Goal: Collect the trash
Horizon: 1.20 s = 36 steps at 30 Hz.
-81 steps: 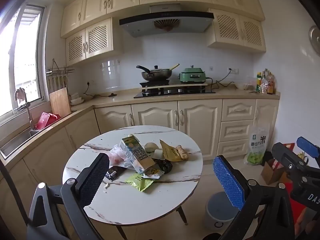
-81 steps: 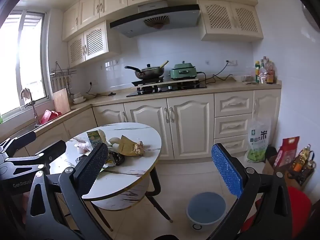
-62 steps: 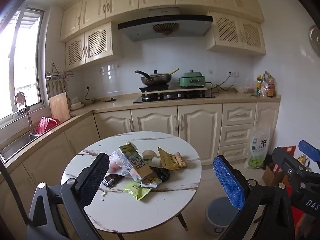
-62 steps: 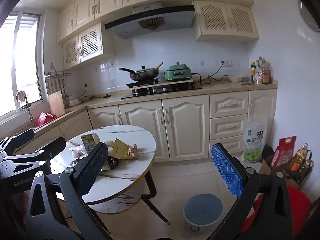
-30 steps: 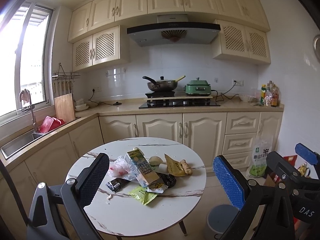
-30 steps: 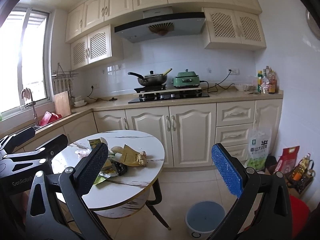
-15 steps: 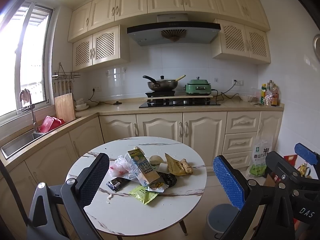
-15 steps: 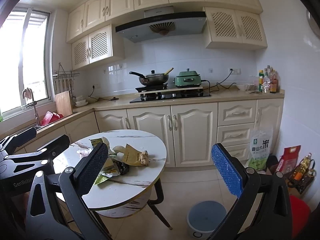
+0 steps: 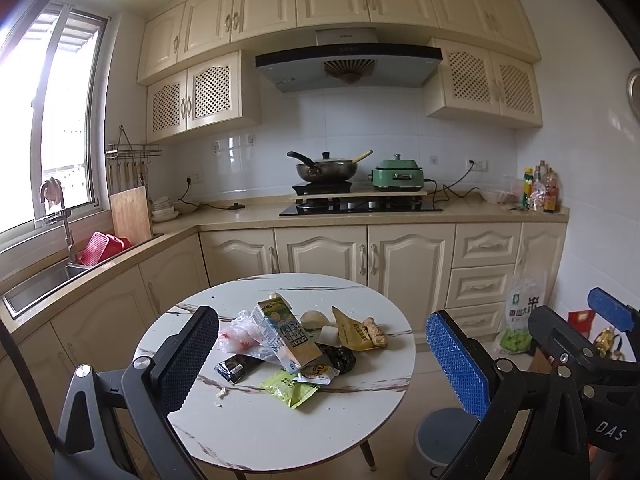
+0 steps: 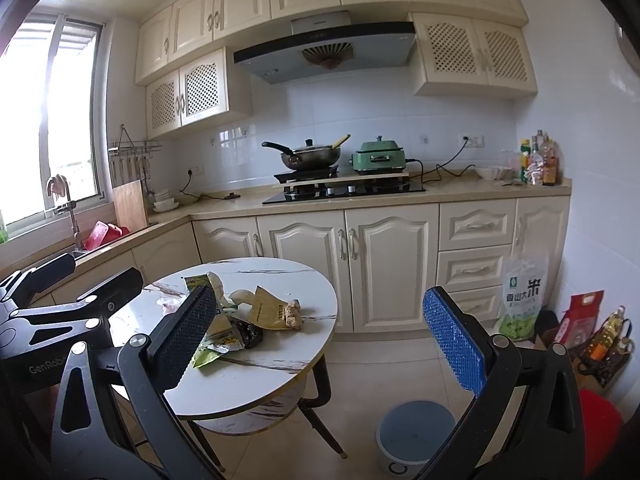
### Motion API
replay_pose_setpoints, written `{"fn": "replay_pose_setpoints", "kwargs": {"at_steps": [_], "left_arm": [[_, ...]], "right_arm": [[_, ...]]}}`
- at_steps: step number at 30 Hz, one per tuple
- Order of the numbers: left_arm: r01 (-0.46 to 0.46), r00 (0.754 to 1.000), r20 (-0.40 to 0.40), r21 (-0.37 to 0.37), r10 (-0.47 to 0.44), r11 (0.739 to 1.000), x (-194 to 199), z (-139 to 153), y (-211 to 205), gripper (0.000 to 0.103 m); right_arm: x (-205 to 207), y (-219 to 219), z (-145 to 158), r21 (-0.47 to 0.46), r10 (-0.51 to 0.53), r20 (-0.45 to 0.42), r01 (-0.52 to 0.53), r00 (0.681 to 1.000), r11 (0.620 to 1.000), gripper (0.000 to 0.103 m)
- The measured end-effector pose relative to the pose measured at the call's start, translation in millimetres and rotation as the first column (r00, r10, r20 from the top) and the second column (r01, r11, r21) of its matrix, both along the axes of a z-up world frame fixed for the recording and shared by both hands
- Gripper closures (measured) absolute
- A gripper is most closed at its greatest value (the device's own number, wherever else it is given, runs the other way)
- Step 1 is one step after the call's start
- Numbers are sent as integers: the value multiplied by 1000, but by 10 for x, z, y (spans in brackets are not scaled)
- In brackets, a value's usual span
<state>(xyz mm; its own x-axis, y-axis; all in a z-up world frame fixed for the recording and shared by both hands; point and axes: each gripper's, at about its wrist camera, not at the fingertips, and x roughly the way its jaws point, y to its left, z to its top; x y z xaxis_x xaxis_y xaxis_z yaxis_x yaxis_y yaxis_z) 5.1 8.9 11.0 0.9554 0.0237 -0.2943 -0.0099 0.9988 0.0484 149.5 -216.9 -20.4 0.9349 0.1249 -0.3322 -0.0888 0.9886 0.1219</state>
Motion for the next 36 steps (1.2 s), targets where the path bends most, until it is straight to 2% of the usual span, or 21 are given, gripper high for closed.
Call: {"fn": "replay_pose_setpoints", "kwargs": {"at_steps": [25, 31, 36], "left_arm": [[-19, 1000, -12, -7, 19, 1000, 119, -60, 92, 1], [-56, 997, -51, -15, 55, 998, 341, -161, 284, 1], [-99, 986, -142, -44, 92, 994, 674, -351, 559, 1]], "right_arm": [[134, 35, -86, 3, 18, -28, -17, 999, 1000, 0], [317, 59, -214, 4, 41, -60, -41, 997, 999, 0], [653, 212, -490, -54, 95, -143, -104, 985, 993, 0]]}}
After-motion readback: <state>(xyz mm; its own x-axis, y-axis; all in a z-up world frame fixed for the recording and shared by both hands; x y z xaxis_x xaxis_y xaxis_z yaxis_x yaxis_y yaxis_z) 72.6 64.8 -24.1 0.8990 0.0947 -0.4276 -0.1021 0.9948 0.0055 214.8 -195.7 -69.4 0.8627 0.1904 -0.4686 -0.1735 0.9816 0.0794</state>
